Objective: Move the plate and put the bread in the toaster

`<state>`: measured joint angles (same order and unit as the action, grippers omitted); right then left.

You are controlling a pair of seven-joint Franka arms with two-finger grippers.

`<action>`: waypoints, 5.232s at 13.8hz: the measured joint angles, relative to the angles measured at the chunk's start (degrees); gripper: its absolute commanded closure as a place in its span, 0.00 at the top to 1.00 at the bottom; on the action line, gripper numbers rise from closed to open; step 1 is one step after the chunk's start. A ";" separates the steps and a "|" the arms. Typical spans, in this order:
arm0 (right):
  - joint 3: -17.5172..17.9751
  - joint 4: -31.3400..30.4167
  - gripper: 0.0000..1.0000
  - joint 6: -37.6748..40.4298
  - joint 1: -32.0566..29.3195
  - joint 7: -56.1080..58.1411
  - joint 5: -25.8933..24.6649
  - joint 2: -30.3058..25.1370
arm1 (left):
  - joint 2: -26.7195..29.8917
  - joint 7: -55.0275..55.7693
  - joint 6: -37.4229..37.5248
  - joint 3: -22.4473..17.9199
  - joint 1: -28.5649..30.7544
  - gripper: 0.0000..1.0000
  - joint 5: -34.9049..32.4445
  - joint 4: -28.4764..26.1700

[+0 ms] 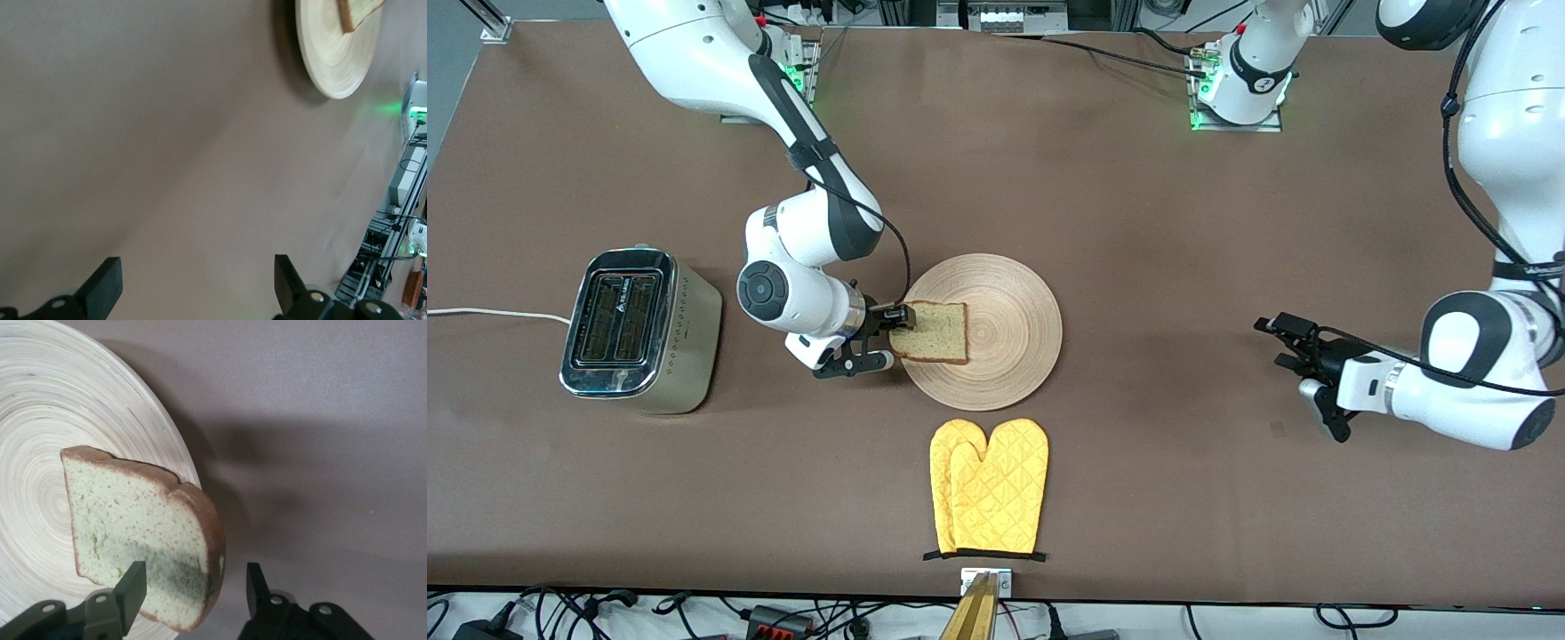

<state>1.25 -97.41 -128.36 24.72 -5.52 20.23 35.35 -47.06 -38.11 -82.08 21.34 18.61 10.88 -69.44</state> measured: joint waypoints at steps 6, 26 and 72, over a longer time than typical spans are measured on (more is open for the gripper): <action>-0.02 0.06 0.31 -0.44 0.00 -0.14 0.06 1.15 | 10.20 13.93 7.17 0.56 -3.33 1.00 -13.72 2.24; -1.71 10.76 0.00 15.50 -0.23 -0.14 0.24 -2.41 | 47.07 39.00 -22.86 -16.26 -16.49 1.00 -13.71 -31.58; -17.81 20.95 1.00 43.17 -3.19 0.63 -43.73 -3.54 | 48.06 39.17 -9.15 -14.07 -17.38 1.00 -13.65 -25.36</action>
<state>-16.56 -76.46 -85.19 21.53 -4.89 -23.50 31.82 1.00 1.06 -91.23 7.27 1.23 -2.77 -94.80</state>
